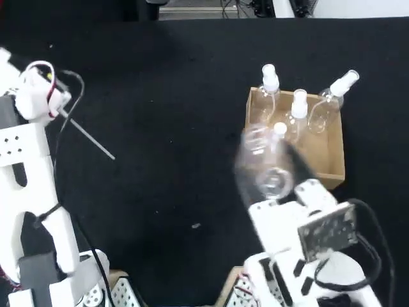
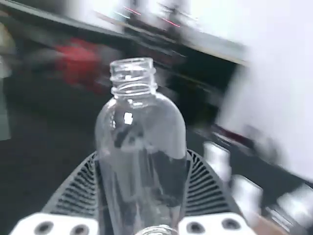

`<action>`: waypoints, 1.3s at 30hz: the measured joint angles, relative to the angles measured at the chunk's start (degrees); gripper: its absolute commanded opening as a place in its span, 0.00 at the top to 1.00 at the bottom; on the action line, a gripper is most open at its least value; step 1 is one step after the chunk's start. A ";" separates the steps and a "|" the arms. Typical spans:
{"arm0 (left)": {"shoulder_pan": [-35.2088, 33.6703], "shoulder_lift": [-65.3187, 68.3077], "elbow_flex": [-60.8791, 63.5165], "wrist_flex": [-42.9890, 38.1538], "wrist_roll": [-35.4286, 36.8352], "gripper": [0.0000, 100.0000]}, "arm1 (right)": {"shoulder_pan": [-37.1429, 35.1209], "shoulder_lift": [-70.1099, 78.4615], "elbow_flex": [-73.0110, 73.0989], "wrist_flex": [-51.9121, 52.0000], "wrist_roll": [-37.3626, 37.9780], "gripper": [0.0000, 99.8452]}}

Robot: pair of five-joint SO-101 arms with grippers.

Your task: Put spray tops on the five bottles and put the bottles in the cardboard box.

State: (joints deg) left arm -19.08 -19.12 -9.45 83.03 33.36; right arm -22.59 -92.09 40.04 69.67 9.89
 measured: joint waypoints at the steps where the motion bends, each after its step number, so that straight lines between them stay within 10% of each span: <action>1: 0.26 -0.26 -1.67 0.00 -0.70 0.97 | -2.99 0.70 1.32 -1.49 0.00 0.99; 19: 17.23 -20.22 -10.81 -12.75 -6.15 0.97 | -11.96 7.30 23.91 -33.23 -8.35 0.99; 39: 36.04 -21.01 -10.81 -22.68 -11.69 0.97 | -11.96 7.30 28.40 -35.60 -9.93 0.99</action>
State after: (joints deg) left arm 16.97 -40.13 -20.26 60.35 21.67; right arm -34.55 -84.79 68.44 34.07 -0.04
